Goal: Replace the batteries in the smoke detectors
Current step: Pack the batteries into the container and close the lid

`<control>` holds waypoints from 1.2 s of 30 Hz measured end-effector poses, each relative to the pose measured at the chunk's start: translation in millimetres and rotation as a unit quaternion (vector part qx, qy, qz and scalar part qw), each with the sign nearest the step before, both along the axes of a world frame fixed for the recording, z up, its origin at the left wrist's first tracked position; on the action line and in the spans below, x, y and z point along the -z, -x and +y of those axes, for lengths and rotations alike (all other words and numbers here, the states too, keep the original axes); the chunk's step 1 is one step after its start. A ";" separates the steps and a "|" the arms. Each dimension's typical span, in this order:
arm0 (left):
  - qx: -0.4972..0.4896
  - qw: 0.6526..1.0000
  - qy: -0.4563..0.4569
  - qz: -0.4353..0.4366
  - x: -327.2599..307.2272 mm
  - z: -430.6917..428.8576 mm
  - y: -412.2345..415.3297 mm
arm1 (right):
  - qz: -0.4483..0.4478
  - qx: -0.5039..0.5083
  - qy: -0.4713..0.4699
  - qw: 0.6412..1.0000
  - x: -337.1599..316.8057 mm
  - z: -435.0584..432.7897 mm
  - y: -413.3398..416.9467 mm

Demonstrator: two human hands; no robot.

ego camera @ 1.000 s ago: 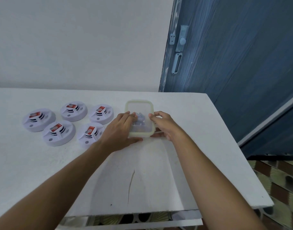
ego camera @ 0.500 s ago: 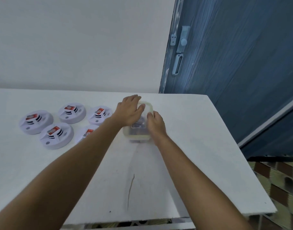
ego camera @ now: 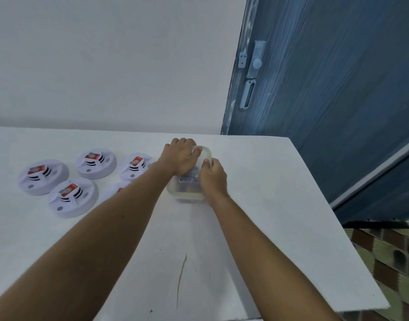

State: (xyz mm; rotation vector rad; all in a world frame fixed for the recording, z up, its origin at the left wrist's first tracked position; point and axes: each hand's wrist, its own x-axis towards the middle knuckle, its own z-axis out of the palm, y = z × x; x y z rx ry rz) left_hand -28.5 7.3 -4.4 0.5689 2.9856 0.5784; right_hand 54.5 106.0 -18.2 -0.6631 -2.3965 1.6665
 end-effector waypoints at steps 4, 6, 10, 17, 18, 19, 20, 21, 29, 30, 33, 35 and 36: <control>0.019 0.991 -0.125 -0.036 -5.2 -12.8 -7.6 | 0.024 -0.004 -0.164 0.986 -5.2 -3.3 -3.0; 0.028 0.984 -0.176 0.000 -6.9 -20.8 -16.0 | 0.009 -0.020 -0.246 0.969 -12.2 -4.4 -3.7; 0.064 0.976 -0.189 0.086 -8.8 -44.6 -35.2 | 0.020 -0.046 -0.303 0.952 -30.2 -13.0 -8.9; -0.015 0.976 -0.167 0.136 -24.2 -150.8 -67.9 | 0.262 -0.077 -0.104 0.956 -33.9 -91.1 -28.3; -0.053 0.978 -0.138 0.148 -20.3 -170.9 -68.5 | 0.257 -0.108 -0.078 0.957 -33.8 -106.0 -29.7; -0.092 0.979 -0.094 0.154 -14.9 -186.0 -67.5 | 0.237 -0.142 -0.066 0.959 -33.2 -116.0 -29.8; -0.138 0.980 -0.044 0.138 -9.0 -202.7 -66.4 | 0.203 -0.172 -0.068 0.961 -29.9 -128.0 -28.8; -0.190 0.976 0.000 0.106 -2.7 -220.0 -65.6 | 0.165 -0.198 -0.088 0.962 -24.2 -140.2 -26.7; -0.229 0.968 0.100 0.011 37.8 -275.7 -61.3 | -0.005 -0.205 -0.270 0.941 25.9 -175.3 -15.2; -0.235 0.970 0.066 0.022 37.6 -270.5 -62.9 | 0.009 -0.189 -0.273 0.943 29.2 -176.1 -13.2; -0.253 0.967 -0.015 0.042 36.5 -251.6 -65.8 | 0.046 -0.158 -0.276 0.947 31.1 -176.1 -5.7; -0.269 0.961 -0.036 0.049 39.1 -243.6 -64.1 | 0.058 -0.148 -0.274 0.948 30.5 -174.9 -1.2; -0.280 0.958 -0.048 0.047 40.1 -240.5 -63.4 | 0.059 -0.145 -0.271 0.950 30.4 -173.6 0.4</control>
